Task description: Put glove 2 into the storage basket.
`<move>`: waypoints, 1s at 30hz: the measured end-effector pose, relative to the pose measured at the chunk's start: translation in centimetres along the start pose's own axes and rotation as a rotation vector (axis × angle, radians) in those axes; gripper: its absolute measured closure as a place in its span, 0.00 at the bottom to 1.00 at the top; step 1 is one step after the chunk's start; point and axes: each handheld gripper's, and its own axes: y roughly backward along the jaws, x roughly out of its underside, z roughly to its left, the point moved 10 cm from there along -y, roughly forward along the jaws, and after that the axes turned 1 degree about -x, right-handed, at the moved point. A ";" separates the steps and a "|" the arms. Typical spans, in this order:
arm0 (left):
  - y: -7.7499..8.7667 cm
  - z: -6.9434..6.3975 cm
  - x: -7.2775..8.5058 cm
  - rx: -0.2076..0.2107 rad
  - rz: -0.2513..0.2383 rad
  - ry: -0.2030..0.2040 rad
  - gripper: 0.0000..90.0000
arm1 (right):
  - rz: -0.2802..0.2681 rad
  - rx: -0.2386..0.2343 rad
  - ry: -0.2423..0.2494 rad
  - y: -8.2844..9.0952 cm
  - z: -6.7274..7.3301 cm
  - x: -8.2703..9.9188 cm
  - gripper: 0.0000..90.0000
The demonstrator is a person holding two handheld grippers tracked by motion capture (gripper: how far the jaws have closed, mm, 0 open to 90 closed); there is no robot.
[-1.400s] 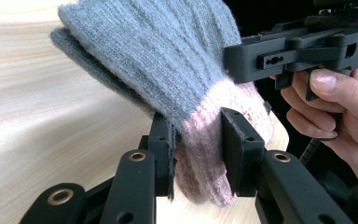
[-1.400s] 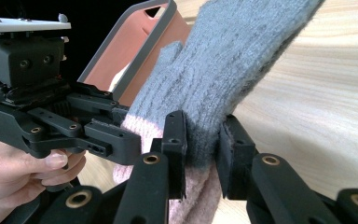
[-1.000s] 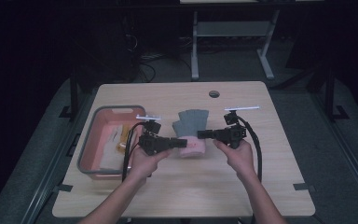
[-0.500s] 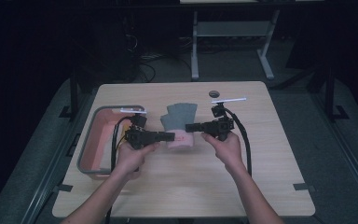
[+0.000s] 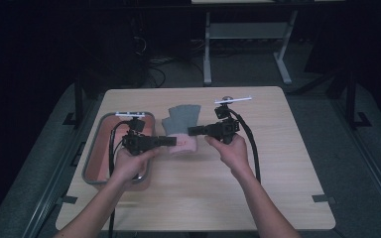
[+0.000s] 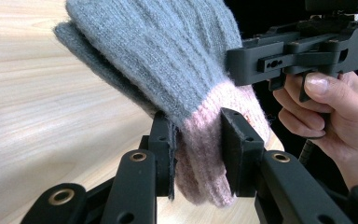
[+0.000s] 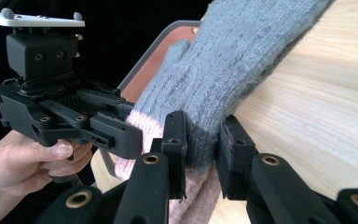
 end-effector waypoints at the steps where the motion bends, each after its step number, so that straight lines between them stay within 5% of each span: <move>1: 0.1 0.1 -0.1 -0.001 -0.002 0.003 0.75 | 0.004 -0.002 -0.002 -0.1 0.1 0.0 0.83; 30: 3.8 2.3 0.2 -0.038 -0.010 0.017 0.76 | 0.041 -0.043 0.020 -3.7 2.3 -0.9 0.83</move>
